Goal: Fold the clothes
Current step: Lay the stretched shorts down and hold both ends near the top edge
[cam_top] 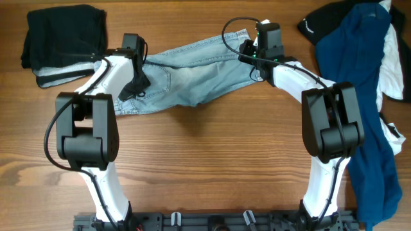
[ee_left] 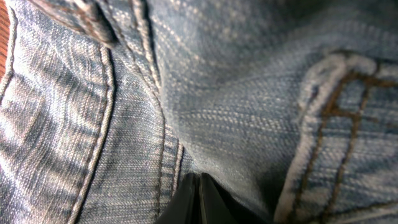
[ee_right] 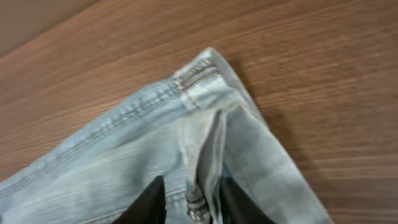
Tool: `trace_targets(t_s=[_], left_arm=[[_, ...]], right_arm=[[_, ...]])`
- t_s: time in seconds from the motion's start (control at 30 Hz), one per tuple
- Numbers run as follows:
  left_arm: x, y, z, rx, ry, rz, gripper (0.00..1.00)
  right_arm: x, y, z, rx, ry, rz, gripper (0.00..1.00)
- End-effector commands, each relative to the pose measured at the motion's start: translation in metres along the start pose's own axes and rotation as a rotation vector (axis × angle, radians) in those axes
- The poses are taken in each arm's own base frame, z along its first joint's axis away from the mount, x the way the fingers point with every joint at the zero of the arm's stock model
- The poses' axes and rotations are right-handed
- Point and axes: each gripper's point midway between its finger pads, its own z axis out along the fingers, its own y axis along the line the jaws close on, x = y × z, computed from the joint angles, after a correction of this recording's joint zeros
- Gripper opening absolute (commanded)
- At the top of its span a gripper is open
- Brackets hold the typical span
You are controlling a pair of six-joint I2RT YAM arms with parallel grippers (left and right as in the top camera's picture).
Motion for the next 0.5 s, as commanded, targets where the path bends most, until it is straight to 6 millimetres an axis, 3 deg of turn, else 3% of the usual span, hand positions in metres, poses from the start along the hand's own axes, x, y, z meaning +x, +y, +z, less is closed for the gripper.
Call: trace_targets(t_s=[0.0, 0.13, 0.2, 0.23, 0.37, 0.47], left_arm=[[0.082, 0.022, 0.062, -0.096, 0.278, 0.037, 0.04], [0.082, 0.022, 0.062, -0.096, 0.278, 0.038, 0.04], [0.082, 0.022, 0.062, -0.096, 0.277, 0.038, 0.04], [0.082, 0.021, 0.062, -0.096, 0.277, 0.038, 0.04], [0.082, 0.022, 0.062, -0.096, 0.278, 0.038, 0.04], [0.081, 0.021, 0.062, -0.094, 0.275, 0.037, 0.04]], right_arm=[[0.008, -0.017, 0.012, 0.070, 0.005, 0.009, 0.30], [0.012, -0.017, 0.021, 0.052, 0.002, 0.006, 0.24], [0.002, -0.010, 0.021, 0.019, -0.034, 0.004, 0.15], [-0.004, -0.006, 0.021, 0.004, -0.061, 0.004, 0.05], [-0.029, 0.025, 0.012, -0.141, -0.132, 0.066, 0.04], [-0.049, 0.031, 0.007, -0.156, -0.189, 0.149, 0.04]])
